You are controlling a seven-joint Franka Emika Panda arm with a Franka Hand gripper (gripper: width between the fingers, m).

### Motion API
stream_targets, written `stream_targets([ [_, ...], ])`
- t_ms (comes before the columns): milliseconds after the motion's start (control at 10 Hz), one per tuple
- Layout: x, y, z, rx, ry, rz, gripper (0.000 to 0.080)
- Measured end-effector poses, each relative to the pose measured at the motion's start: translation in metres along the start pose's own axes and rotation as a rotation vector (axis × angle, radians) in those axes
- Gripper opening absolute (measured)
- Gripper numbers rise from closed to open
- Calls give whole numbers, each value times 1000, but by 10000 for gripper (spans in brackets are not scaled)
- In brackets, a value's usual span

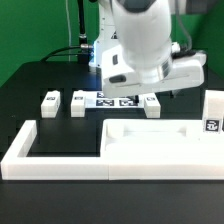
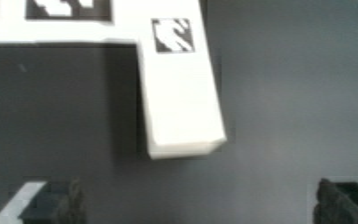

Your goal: Assemble desk

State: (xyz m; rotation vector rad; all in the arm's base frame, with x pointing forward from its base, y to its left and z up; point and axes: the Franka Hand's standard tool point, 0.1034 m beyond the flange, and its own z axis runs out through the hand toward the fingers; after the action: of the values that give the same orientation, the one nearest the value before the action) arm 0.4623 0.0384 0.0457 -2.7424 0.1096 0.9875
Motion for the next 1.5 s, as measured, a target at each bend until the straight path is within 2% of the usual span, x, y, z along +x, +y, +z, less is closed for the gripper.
stream_targets([
  [100, -6, -2, 2, 9, -69, -1, 649],
  [200, 1, 0, 2, 7, -55, 0, 649],
  [500, 0, 0, 3, 7, -56, 0, 649],
  [700, 1, 0, 26, -56, -105, 26, 649],
  [800, 3, 2, 32, -69, -96, 24, 649],
  [1300, 2, 3, 33, -67, -100, 27, 649],
  [1500, -12, 4, 53, -68, -198, 55, 649],
])
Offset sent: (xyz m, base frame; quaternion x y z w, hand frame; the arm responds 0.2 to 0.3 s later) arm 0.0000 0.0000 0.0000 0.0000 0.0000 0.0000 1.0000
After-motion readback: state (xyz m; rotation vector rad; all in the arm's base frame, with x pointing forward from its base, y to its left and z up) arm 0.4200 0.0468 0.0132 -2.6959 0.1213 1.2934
